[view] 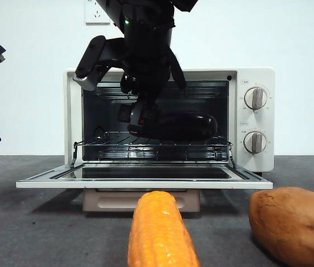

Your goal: Take the eggplant from the table,put the eggplant in the oven

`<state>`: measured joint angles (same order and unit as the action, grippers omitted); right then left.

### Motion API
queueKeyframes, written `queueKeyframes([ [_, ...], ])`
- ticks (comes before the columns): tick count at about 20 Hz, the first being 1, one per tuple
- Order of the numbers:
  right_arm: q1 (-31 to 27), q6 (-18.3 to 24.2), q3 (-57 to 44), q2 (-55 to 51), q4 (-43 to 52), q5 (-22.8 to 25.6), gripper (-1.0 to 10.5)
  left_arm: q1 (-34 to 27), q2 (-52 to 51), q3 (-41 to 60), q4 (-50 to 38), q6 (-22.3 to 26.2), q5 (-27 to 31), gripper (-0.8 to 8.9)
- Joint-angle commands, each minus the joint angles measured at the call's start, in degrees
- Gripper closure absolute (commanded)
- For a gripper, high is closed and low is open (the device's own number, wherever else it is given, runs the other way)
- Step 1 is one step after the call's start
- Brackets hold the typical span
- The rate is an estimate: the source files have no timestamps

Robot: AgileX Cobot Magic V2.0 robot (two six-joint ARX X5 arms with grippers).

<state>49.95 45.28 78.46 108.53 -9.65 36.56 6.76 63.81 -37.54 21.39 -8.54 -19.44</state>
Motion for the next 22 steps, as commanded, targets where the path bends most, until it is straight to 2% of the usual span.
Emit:
queueKeyframes([
  [1,1.9,-3.8,0.7,-0.7,0.6,1.5,6.2,0.0,0.7,-0.3,-0.4,-0.1,-0.1,8.08],
  [6,6.3,-9.2,0.7,-7.6,-2.0,1.4,6.6,0.0,1.4,-0.3,-0.4,0.1,-0.2,8.08],
  [10,11.2,-14.5,0.7,-16.0,-6.5,1.4,8.0,0.0,6.0,-0.3,-0.9,0.4,-3.8,8.08],
  [14,14.7,-18.7,0.7,-23.6,-12.5,1.1,9.5,0.0,13.4,-0.3,-5.0,0.3,-7.1,8.08],
  [22,15.8,-23.9,0.7,-32.6,-21.3,1.0,9.4,0.0,22.4,-0.7,-8.2,0.3,-13.8,8.08],
])
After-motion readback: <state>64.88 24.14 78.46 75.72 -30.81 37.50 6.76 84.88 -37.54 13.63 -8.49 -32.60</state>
